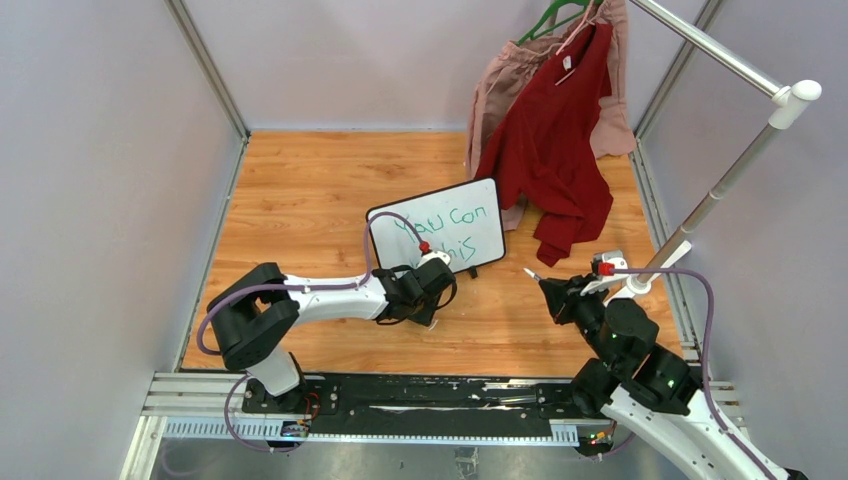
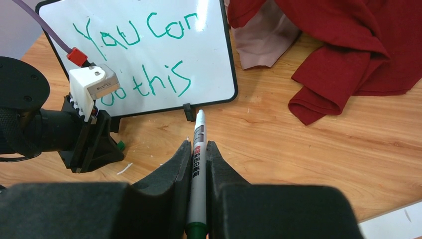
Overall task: Write a sentence on the whiteboard
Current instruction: Pick up the pen cap from the center of the board.
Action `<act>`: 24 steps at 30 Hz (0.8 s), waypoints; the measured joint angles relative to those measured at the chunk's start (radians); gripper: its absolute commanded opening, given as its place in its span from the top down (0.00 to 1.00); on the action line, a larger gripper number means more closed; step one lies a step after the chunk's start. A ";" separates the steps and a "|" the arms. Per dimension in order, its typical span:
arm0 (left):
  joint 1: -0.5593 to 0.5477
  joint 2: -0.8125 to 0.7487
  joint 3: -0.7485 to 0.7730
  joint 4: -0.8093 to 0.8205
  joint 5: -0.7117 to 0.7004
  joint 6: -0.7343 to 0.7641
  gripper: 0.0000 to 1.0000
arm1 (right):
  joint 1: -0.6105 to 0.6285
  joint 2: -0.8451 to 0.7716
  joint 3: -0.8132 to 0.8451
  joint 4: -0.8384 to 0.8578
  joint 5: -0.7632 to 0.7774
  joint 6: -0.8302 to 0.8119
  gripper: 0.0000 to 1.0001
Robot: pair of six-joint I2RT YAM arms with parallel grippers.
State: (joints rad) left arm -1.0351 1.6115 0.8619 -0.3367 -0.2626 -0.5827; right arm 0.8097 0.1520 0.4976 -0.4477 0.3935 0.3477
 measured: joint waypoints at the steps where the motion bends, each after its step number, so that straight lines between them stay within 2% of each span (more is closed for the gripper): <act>1: 0.000 0.001 0.000 0.000 0.001 0.003 0.64 | 0.000 -0.004 -0.001 0.000 0.000 0.000 1.00; 9: 0.006 0.003 0.000 -0.003 0.010 0.024 0.77 | 0.000 -0.047 -0.009 0.002 0.001 0.000 1.00; 18: 0.008 -0.032 -0.040 0.034 0.050 -0.005 0.99 | 0.000 -0.047 -0.010 0.002 0.001 0.000 1.00; 24: 0.008 -0.108 -0.108 0.040 0.099 -0.044 1.00 | 0.000 -0.047 -0.010 0.002 0.001 0.000 1.00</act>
State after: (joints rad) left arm -1.0271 1.5032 0.7544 -0.2970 -0.1638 -0.6266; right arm 0.8097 0.1055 0.4873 -0.4454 0.3943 0.3477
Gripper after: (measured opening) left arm 0.194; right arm 0.148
